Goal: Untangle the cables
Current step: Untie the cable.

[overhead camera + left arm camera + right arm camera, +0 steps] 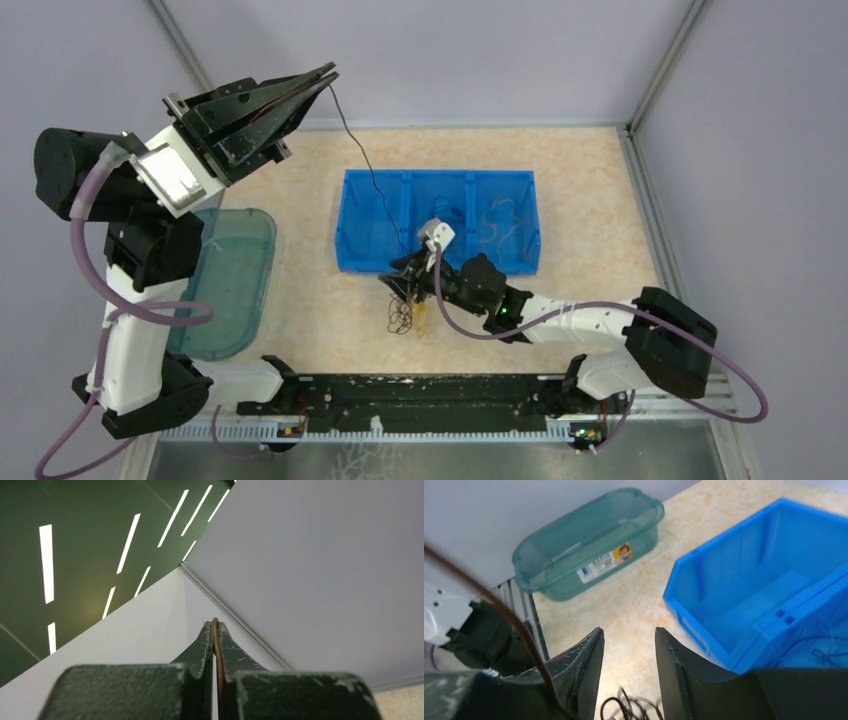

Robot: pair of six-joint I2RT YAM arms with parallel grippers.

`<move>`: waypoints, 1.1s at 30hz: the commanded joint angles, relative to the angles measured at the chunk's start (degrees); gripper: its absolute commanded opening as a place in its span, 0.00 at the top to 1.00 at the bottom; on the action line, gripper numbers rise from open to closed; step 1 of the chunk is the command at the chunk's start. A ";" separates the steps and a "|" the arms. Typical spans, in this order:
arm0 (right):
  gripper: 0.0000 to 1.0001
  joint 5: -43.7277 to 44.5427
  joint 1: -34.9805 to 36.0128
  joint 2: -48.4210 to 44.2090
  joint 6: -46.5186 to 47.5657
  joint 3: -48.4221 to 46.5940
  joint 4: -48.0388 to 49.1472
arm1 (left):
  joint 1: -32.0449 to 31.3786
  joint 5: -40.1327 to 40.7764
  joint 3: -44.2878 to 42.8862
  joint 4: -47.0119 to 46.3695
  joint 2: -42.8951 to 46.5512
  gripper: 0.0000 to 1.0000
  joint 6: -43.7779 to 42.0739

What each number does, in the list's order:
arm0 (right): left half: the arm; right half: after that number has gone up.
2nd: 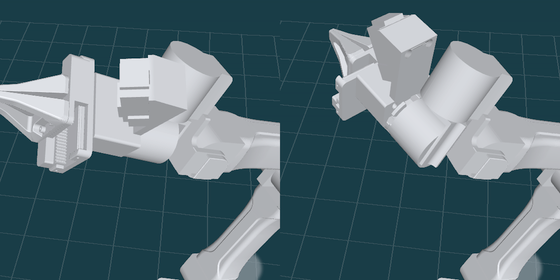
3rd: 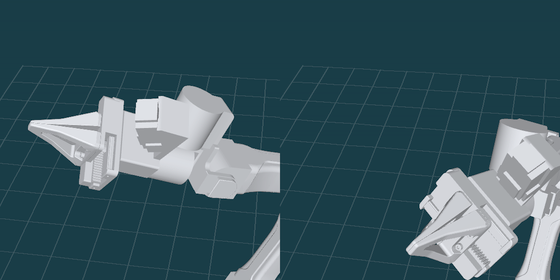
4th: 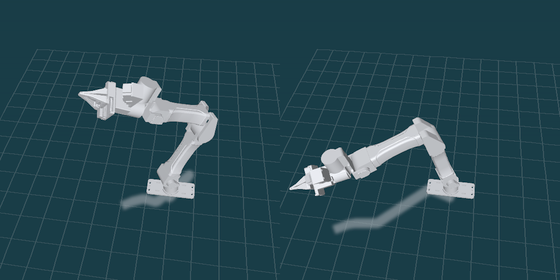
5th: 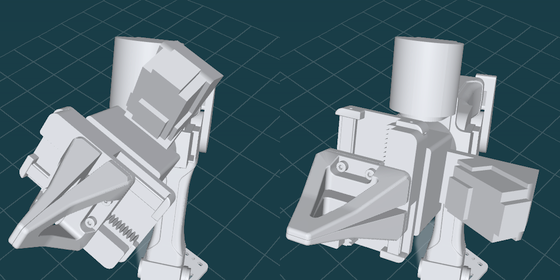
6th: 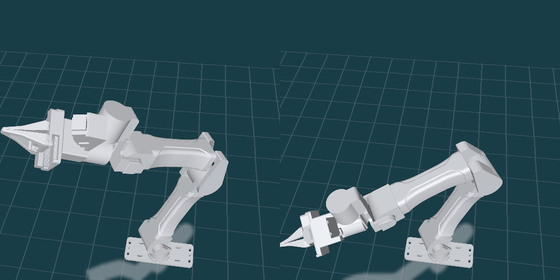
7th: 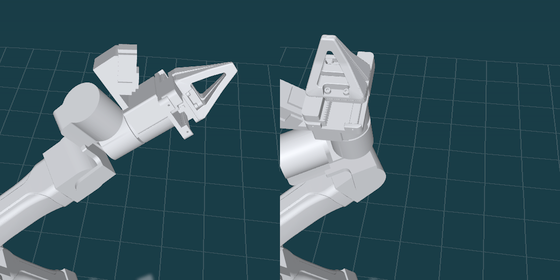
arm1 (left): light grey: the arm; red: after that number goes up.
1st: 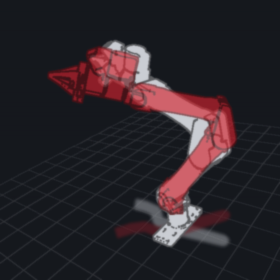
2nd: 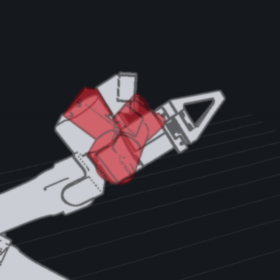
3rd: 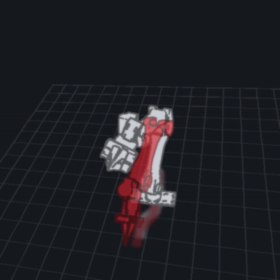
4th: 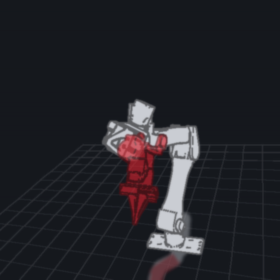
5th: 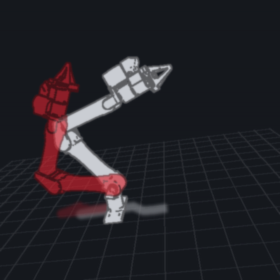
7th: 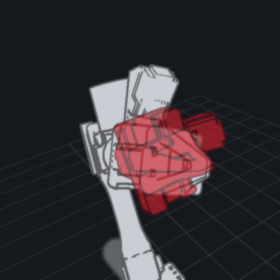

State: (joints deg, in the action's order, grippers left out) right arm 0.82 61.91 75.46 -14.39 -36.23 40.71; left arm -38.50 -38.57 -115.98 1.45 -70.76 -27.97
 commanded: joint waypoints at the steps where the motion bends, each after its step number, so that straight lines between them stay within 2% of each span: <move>1: 0.57 0.18 1.89 0.42 -2.39 6.23 7.47 | 0.00 -0.52 -3.46 -2.63 -0.94 1.00 -1.65; 7: 0.57 3.12 3.30 3.61 -6.83 15.64 16.07 | 0.00 3.80 -7.27 -11.95 -3.12 1.00 -6.01; 13: 0.55 3.79 3.84 8.24 -9.27 20.32 21.90 | 0.00 5.13 -15.38 -15.75 -6.83 1.00 -10.84; 17: 0.52 4.63 4.14 11.05 -10.55 23.01 25.60 | 0.00 6.12 -18.71 -21.85 -8.78 1.00 -15.00; 24: 0.48 5.19 4.44 14.01 -11.97 25.78 29.14 | 0.00 7.92 -20.28 -34.35 -12.11 1.00 -32.13; 27: 0.43 5.83 4.57 14.15 -11.89 26.60 30.04 | 0.00 5.56 -24.33 -34.78 -14.21 1.00 -38.54; 29: 0.37 6.18 4.65 13.02 -11.44 27.02 30.17 | 0.00 4.84 -24.81 -32.41 -13.51 1.00 -36.27; 30: 0.36 6.47 4.66 11.49 -10.96 27.11 29.84 | 0.00 5.30 -24.32 -27.36 -12.25 1.00 -34.02; 32: 0.31 6.88 4.69 6.82 -9.18 26.30 26.96 | 0.00 6.15 -16.86 -23.24 -7.14 1.00 -30.11; 33: 0.29 6.79 4.65 3.76 -7.93 25.22 24.20 | 0.00 6.27 -9.30 -22.11 -4.39 1.00 -28.59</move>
State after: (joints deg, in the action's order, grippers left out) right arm 6.37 65.89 87.64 -25.30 -9.26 65.34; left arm -38.50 -32.21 -136.99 -26.00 -83.22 -59.05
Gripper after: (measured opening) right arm 0.676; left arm 0.014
